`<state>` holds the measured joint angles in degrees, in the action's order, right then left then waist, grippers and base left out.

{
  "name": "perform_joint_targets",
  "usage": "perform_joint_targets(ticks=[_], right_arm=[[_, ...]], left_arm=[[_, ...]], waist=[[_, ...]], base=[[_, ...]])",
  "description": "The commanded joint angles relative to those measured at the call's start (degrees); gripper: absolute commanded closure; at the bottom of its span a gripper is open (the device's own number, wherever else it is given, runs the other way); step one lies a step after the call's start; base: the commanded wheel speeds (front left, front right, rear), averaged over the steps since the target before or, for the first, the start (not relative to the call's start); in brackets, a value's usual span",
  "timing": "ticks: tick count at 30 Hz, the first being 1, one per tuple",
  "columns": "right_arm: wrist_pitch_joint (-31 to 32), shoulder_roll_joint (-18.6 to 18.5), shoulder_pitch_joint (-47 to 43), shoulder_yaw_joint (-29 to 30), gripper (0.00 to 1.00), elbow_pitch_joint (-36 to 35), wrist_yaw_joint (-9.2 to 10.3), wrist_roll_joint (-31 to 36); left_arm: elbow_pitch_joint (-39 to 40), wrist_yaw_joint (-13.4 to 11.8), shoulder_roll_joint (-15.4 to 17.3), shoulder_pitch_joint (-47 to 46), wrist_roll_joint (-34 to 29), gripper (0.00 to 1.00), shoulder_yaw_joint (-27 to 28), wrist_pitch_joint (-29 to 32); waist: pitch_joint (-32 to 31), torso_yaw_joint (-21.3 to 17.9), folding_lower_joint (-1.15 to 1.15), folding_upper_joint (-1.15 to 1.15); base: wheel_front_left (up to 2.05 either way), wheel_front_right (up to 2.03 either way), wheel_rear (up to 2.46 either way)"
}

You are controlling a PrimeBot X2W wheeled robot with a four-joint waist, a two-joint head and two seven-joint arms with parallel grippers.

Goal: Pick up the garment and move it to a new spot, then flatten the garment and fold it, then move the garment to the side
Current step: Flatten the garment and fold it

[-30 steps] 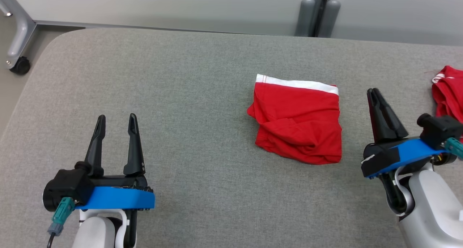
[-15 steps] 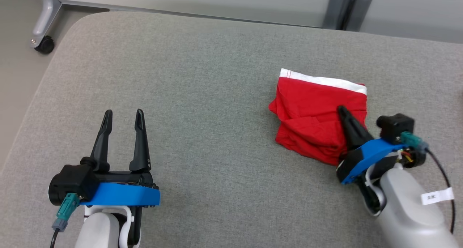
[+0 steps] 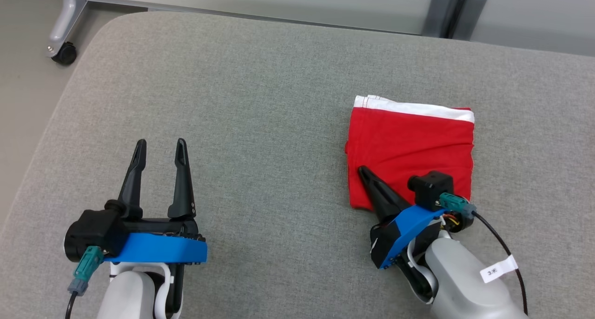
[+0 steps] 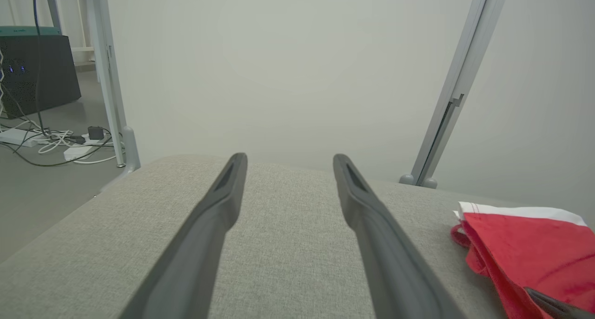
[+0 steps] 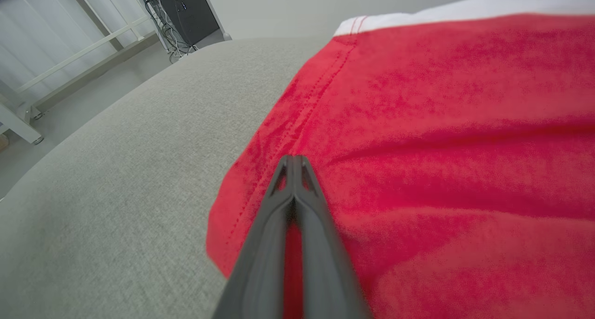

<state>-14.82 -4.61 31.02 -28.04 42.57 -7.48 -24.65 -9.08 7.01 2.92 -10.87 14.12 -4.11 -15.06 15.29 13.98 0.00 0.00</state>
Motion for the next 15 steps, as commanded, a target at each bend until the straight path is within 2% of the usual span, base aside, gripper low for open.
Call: perform_joint_targets(ticks=[1, 7, 10, 15], right_arm=[[-0.32, 0.32, 0.16, -0.42, 1.00, 0.20, -0.02, -0.82], [-0.40, 1.30, 1.02, -2.64, 1.00, -1.57, -0.02, -1.49], [-0.40, 0.99, 0.26, -0.95, 1.00, -4.68, -0.03, -0.74], [-0.38, -0.75, -2.89, 5.48, 1.00, -10.99, -0.02, 1.73]], left_arm=[[-0.07, -0.39, -0.05, -1.06, 0.23, 0.00, 0.10, -0.15], [-0.36, -0.52, -0.05, -1.03, -0.08, 0.00, 0.46, -0.15], [-0.72, -0.36, -0.05, -0.82, -0.68, 0.00, 0.88, -0.15], [-1.31, -0.16, -0.06, -0.04, -1.99, 0.00, 1.73, -0.15]], waist=[[0.04, -0.04, 0.00, 0.00], [-0.64, -1.80, 0.00, 0.00], [-1.54, -3.64, 0.00, 0.00], [-3.81, -7.65, 0.00, 0.00]], base=[[0.00, 0.00, 0.00], [0.00, 0.00, 0.00], [0.00, 0.00, 0.00], [0.00, 0.00, 0.00]])
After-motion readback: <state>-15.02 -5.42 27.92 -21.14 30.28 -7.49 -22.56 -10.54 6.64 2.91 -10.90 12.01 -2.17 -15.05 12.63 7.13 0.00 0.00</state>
